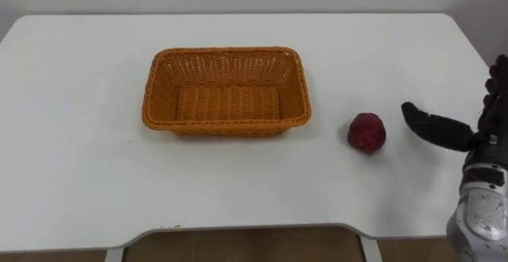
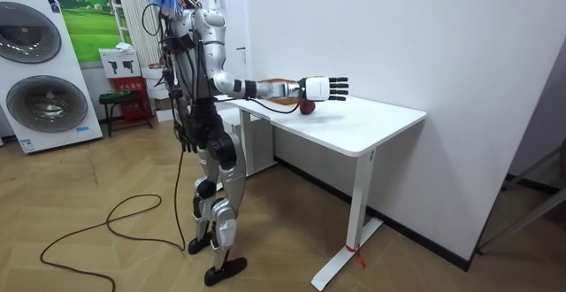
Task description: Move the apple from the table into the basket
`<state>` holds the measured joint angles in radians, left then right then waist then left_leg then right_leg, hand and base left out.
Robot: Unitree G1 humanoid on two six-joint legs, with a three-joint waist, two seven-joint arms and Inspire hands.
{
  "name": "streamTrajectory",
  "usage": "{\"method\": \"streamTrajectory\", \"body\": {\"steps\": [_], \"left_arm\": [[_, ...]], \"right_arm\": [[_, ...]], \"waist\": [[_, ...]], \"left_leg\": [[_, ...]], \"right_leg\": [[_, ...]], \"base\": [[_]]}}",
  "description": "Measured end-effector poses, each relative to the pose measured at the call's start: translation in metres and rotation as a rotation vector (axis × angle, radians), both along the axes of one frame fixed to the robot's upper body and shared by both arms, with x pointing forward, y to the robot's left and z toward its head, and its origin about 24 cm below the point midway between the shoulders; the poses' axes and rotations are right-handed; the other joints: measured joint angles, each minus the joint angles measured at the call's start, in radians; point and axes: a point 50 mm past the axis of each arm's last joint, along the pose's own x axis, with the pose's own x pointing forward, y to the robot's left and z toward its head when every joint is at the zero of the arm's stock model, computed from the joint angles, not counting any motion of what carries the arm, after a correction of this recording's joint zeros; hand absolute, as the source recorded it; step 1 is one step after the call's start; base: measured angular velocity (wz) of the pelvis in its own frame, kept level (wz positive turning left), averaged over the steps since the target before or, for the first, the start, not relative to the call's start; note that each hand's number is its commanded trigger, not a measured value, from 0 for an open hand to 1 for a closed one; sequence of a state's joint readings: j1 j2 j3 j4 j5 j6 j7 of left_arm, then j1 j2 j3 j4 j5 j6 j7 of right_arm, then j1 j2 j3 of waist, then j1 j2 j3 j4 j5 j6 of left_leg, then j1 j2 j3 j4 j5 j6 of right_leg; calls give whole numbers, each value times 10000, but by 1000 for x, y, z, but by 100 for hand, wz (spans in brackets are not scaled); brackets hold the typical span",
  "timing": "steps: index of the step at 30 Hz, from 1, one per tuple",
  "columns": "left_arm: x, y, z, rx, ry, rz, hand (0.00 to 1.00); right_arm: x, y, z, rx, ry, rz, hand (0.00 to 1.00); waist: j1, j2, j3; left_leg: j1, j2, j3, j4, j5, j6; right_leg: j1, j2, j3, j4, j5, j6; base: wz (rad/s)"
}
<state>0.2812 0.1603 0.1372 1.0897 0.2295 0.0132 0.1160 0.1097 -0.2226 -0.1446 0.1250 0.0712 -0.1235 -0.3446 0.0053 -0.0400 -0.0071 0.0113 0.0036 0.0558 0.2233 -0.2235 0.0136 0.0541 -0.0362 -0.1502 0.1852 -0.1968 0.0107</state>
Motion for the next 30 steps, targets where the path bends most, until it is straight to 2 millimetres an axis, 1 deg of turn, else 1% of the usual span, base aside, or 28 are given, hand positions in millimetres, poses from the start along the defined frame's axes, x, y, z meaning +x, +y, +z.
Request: {"method": "streamTrajectory", "body": {"steps": [2, 4, 5, 6, 15, 20, 25, 28, 30], "left_arm": [[0, 1, 0, -22, 11, -13, 0], [0, 2, 0, -83, 25, -38, 0], [0, 2, 1, -86, 36, -78, 0], [0, 2, 1, -98, 46, -118, 0], [3, 0, 0, -174, 10, -321, 0], [4, -1, 0, -374, -1, -376, 0], [4, -2, -1, -634, 25, -447, 0], [4, -4, -1, -790, 69, -534, 0], [4, -4, -1, -860, 72, -584, 0]], "right_arm": [[0, 1, -3, 42, 169, 194, 0], [0, 2, -5, 73, 273, 358, 0], [1, 2, -5, 80, 292, 431, 0], [1, 3, -6, 91, 327, 482, 0], [2, 8, -9, 142, 535, 1010, 0], [3, 14, -11, 165, 678, 1474, 0], [3, 16, -14, -131, 925, 1878, 0], [4, 22, -18, -99, 1130, 2280, 0], [2, 28, -27, -159, 1626, 2748, 0]], "waist": [[22, -30, 19], [44, -78, 74], [50, -107, 114], [48, -122, 130], [18, -31, 166], [27, -6, 159], [52, 76, 154], [36, 175, 100], [25, 220, 74]], "left_leg": [[-3, 1, -8, 13, 0, 0], [-16, 0, -14, 51, 0, -1], [-30, -1, -19, 88, 0, 0], [-58, -2, -31, 119, -1, 0], [-104, 1, -34, 144, -3, 0], [-80, 3, -29, 151, -3, 0], [-124, 2, -30, 151, -3, 0], [-146, 4, -35, 156, -3, 0], [-138, 3, -37, 152, -3, 0]], "right_leg": [[11, -1, -21, 1, 0, 0], [23, -4, -35, 3, 1, -1], [25, -5, -33, 6, 4, -7], [21, -5, -35, 7, 9, -14], [18, -4, -33, 33, 25, -26], [13, 0, -21, 32, 26, -26], [1, 3, -25, 29, 26, -26], [-4, 3, -38, 24, 27, -27], [5, 2, -40, 25, 27, -27]], "base": [[2], [0], [0], [0], [0], [0], [0], [0], [0]]}}
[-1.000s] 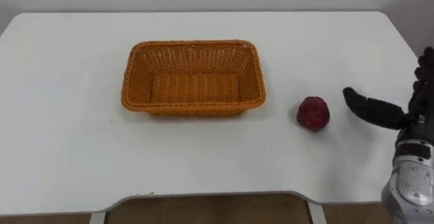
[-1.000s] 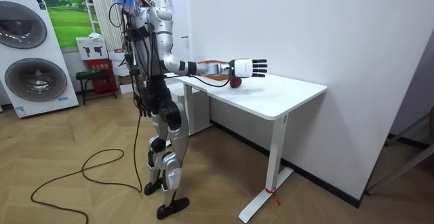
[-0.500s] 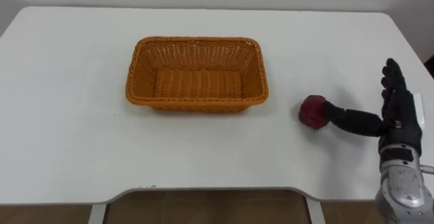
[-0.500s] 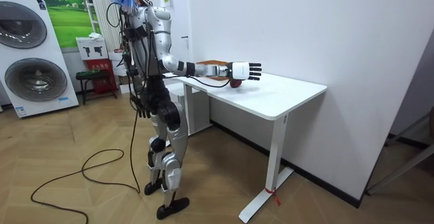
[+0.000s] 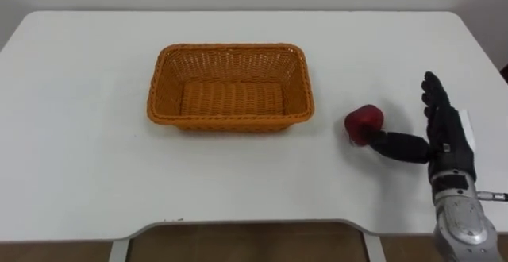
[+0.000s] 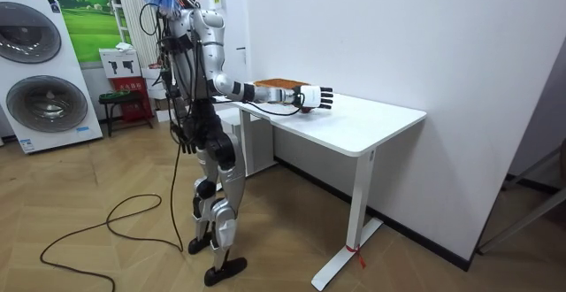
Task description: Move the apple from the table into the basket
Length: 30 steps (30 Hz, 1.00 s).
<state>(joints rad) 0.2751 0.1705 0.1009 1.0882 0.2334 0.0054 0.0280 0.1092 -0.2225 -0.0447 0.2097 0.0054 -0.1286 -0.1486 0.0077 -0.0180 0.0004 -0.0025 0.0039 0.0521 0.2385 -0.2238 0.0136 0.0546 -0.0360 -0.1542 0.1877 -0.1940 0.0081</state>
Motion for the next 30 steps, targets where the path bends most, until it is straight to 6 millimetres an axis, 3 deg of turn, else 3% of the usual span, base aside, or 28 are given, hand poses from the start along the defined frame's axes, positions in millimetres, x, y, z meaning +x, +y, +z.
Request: {"method": "streamTrajectory", "body": {"steps": [12, 22, 23, 24, 25, 30], "left_arm": [[2, 0, 0, 34, 133, -192, 0], [2, 0, -1, 72, 266, -225, 0], [2, 0, -1, 76, 276, -213, 0], [3, 0, -1, 83, 282, -213, 0], [3, 0, -1, 86, 284, -219, 0], [5, 0, 0, 130, 272, -411, 0]], "right_arm": [[-1, 10, -10, -454, 847, 1173, 0], [-2, 10, -12, -641, 1073, 1443, 0], [-2, 10, -13, -657, 1116, 1456, 26], [-2, 10, -13, -800, 1171, 1517, 85], [-2, 10, -14, -878, 1212, 1548, 100], [0, 6, -15, -1576, 1395, 1720, 100]], "waist": [[28, -113, 51], [28, -138, 37], [35, -141, 35], [52, -139, 36], [59, -138, 38], [89, -192, 41]], "left_leg": [[25, -18, -193, 17, 0, -1], [32, -22, -255, 25, 4, -6], [36, -24, -258, 24, 4, -6], [49, -23, -258, 17, 3, -5], [59, -24, -259, 12, 4, -6], [83, -30, -293, -2, 3, -5]], "right_leg": [[133, -7, -189, -32, -1, 0], [159, -25, -307, -26, 0, 0], [162, -28, -328, -24, 0, 0], [166, -27, -327, -23, 0, 0], [172, -27, -326, -22, 0, 0], [205, -33, -332, -15, 0, 0]], "base": [[5], [1], [0], [0], [0], [0]]}}
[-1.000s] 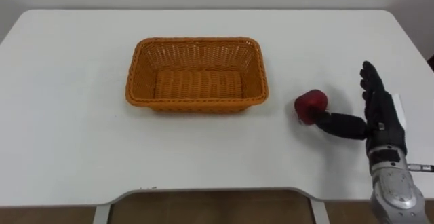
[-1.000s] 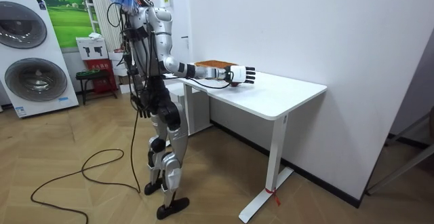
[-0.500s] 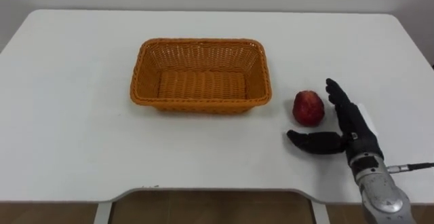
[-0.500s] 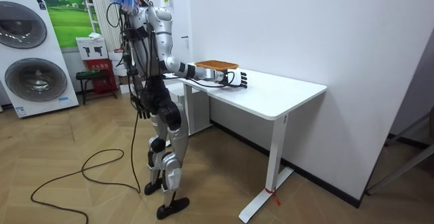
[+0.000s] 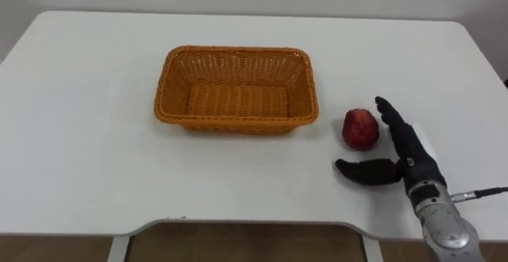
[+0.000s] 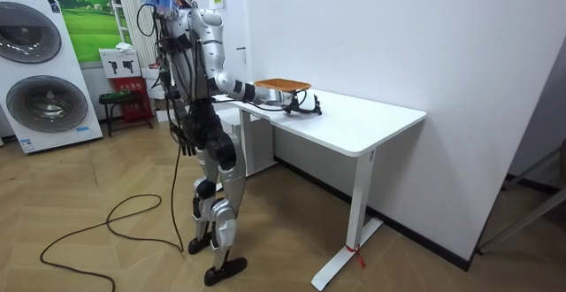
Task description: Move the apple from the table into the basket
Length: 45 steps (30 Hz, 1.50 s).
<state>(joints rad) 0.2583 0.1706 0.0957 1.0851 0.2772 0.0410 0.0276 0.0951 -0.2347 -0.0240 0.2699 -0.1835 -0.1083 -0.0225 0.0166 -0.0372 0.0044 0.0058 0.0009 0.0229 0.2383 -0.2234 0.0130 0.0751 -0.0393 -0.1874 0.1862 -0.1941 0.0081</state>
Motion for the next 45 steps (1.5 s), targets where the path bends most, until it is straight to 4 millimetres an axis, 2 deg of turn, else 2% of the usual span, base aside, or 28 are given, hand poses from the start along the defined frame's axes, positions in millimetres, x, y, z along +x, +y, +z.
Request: {"method": "streamTrajectory", "body": {"steps": [4, 6, 8, 15, 20, 25, 34, 37, 39, 45], "left_arm": [[0, 0, 0, 37, -6, 2, 0], [0, 0, 0, 47, -25, 0, 0], [1, 0, 0, 71, -72, -11, 0], [0, 1, 0, 132, -63, 3, 0], [4, 0, 1, 133, -157, -42, 0], [4, -1, 0, 246, -156, -194, 0], [1, 0, 0, 250, -140, 155, 0], [-3, -1, -1, 244, 31, 219, 0], [-6, -1, -2, 219, 225, 251, 0], [-8, -6, -3, 92, 292, 285, 0]], "right_arm": [[3, -4, 2, -457, -63, -36, 100], [7, -6, 2, -637, 2, -86, 100], [7, -7, 1, -799, 43, -83, 100], [8, -3, -3, -889, 148, 5, 100], [7, 7, -7, -763, 233, 344, 100], [7, 7, -8, -526, 242, 277, 100], [7, 5, -3, 331, -98, -372, 100], [11, 5, 8, 400, -642, -634, 100], [16, 6, 31, 371, -1738, -752, 100], [21, 12, 79, 181, -4071, -851, 100]], "waist": [[1, -66, 11], [13, -150, -25], [104, -211, -28], [201, -274, -44], [192, -243, -29], [192, -174, -18], [174, 29, -78], [131, 188, -55], [102, 259, -23], [171, 172, -48]], "left_leg": [[54, 12, -11, -26, -1, -2], [63, 17, -2, -25, -2, -4], [67, 19, 0, -18, -1, -6], [86, 18, -3, -1, -1, -6], [230, 16, 18, -2, -2, -5], [200, 17, 12, -12, -7, -11], [194, 21, 105, 9, 6, -16], [211, 9, 114, -8, 8, -12], [167, 12, 124, -25, 11, -13], [145, 17, 122, -62, 12, -15]], "right_leg": [[67, 11, -13, -9, 0, 0], [88, 19, -33, -9, 0, 0], [91, 22, -32, -8, 0, 0], [101, 17, -45, -10, 0, 0], [224, 17, -13, -14, 0, 0], [233, 19, -28, -13, 2, -3], [147, 31, 105, -2, 9, -15], [144, 9, 96, 10, 8, -14], [94, 10, 85, -10, 8, -13], [79, 18, 74, -34, 6, -11]], "base": [[0], [4], [0], [0], [-2], [0], [-3], [0], [0], [0]]}}
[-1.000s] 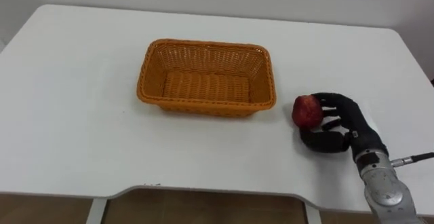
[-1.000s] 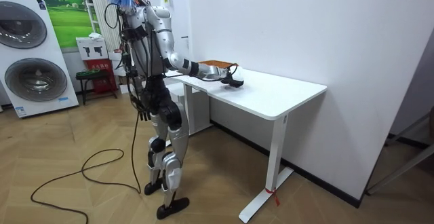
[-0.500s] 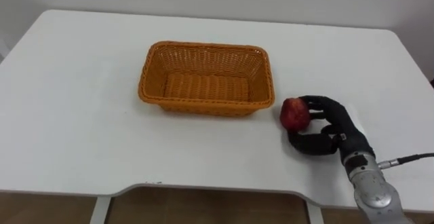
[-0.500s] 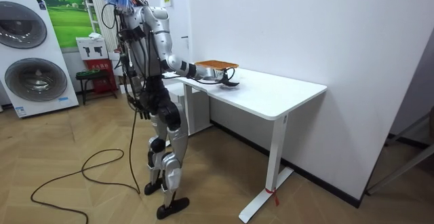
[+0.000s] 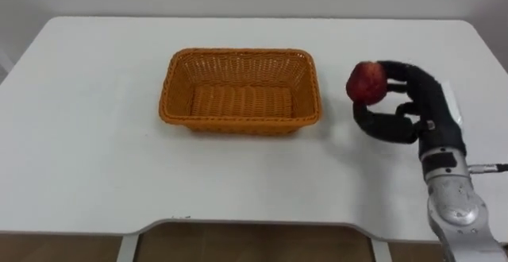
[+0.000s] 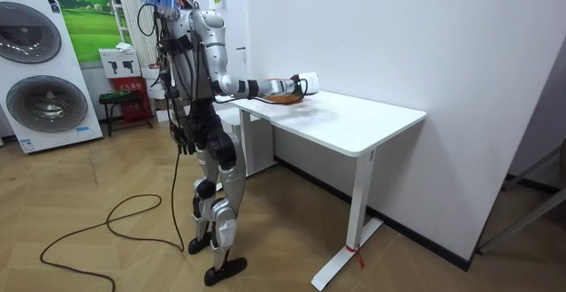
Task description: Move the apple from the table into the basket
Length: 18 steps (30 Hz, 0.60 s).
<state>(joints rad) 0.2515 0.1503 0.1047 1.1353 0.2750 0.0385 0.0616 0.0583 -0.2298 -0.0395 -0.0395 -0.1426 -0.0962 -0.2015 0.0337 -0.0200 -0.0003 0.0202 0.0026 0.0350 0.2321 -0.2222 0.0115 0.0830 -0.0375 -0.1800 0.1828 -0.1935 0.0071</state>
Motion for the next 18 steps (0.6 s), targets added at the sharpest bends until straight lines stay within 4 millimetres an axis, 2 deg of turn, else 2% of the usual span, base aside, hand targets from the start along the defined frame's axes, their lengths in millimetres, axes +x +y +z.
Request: {"method": "streamTrajectory", "body": {"steps": [3, 6, 11, 12, 13, 14, 18], "left_arm": [[5, -1, 0, -4, -170, -51, 0], [9, -1, 0, -17, -296, -97, 0], [27, -3, 1, -124, -719, -252, 0], [30, -3, 1, -127, -793, -325, 0], [35, -3, 1, -132, -909, -530, 0], [38, -4, 1, -150, -1010, -663, 0], [40, -7, 1, -216, -989, -975, 0]], "right_arm": [[0, 5, 12, -463, -476, 246, 100], [0, 13, 14, -506, -447, 785, 100], [1, 25, 10, -739, -95, 1641, 100], [1, 26, 9, -784, -57, 1726, 85], [1, 30, 8, -878, 47, 1963, 19], [1, 36, 7, -972, 138, 2305, 0], [0, 53, 6, -1324, 363, 3340, 0]], "waist": [[17, -99, -69], [55, -123, -81], [187, 10, 26], [226, 25, 39], [305, 41, 44], [349, 48, 39], [557, 44, 60]], "left_leg": [[-118, 10, -22, 39, 0, 0], [-99, 12, 11, 54, 1, -1], [-165, 13, 45, 54, 0, -1], [-178, 16, 47, 38, -1, -1], [-224, 25, 47, 3, -2, -3], [-288, 29, 42, -5, 8, -16], [-308, 36, 35, 29, 12, -20]], "right_leg": [[-106, 6, -6, 21, 0, -1], [-118, 10, 45, 25, 2, -3], [-170, 16, 128, 33, 12, -12], [-182, 19, 125, 39, 12, -13], [-234, 28, 126, 50, 15, -17], [-313, 33, 125, 62, 20, -26], [-341, 40, 115, 41, 24, -32]], "base": [[1], [-3], [-4], [0], [0], [0], [1]]}}
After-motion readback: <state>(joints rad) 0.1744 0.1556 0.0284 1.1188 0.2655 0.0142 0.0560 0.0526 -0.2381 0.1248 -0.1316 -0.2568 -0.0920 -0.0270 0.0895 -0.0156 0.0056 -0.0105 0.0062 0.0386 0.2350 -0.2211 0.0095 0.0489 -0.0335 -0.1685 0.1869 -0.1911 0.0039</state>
